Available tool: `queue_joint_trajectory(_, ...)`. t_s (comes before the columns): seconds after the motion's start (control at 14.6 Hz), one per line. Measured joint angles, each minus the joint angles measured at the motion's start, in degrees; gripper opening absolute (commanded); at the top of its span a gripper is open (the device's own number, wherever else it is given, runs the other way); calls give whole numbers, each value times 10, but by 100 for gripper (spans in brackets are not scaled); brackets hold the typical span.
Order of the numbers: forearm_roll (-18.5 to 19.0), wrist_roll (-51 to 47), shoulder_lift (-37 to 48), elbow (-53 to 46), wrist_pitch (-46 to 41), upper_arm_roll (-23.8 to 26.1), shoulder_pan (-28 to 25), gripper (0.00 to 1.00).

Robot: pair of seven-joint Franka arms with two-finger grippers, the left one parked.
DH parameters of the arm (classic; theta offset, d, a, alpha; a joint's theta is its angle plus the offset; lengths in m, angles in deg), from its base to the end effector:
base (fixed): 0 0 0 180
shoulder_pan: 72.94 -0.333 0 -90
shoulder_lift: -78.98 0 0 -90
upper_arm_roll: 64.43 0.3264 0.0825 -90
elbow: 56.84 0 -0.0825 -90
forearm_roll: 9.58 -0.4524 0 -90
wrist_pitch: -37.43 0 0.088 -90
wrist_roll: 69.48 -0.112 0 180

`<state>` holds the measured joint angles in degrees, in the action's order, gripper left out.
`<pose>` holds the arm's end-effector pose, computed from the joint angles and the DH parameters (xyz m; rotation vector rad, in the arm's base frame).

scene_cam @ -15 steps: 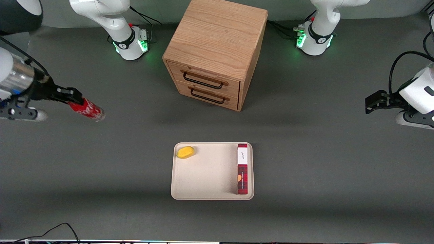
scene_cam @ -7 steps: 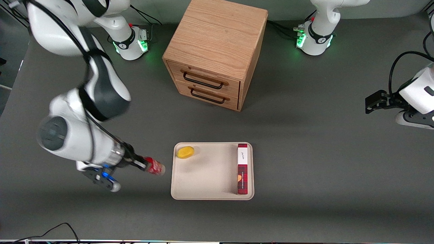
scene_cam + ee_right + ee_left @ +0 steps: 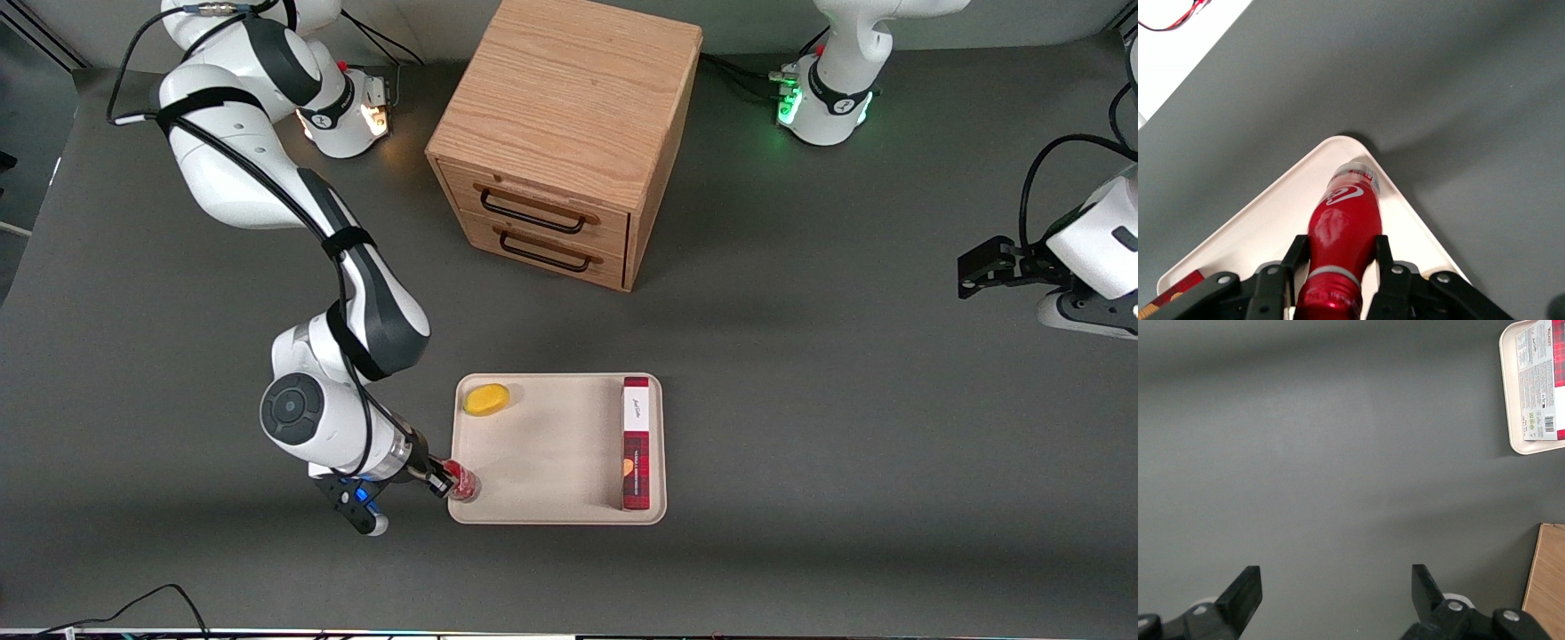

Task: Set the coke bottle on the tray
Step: 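Carry the bottle to the cream tray and lower it beside the lemon, then open the right gripper to release the bottle on the tray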

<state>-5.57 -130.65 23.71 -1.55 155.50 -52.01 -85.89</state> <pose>0.8155 0.3043 0.2799 -2.7812 1.0167 -0.0528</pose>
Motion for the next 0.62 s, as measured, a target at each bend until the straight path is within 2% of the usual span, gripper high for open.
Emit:
queue_joint_trajectory(0.07,0,-3,-4,-1,2,0,-2,91)
queue_joint_trajectory(0.14,0,-4,-5,-5,1,0,-2,100)
queue_joint_trajectory(0.41,1,-4,-3,-22,-23,2,-1,100)
queue_joint_trajectory(0.62,21,20,39,-45,-138,16,3,100)
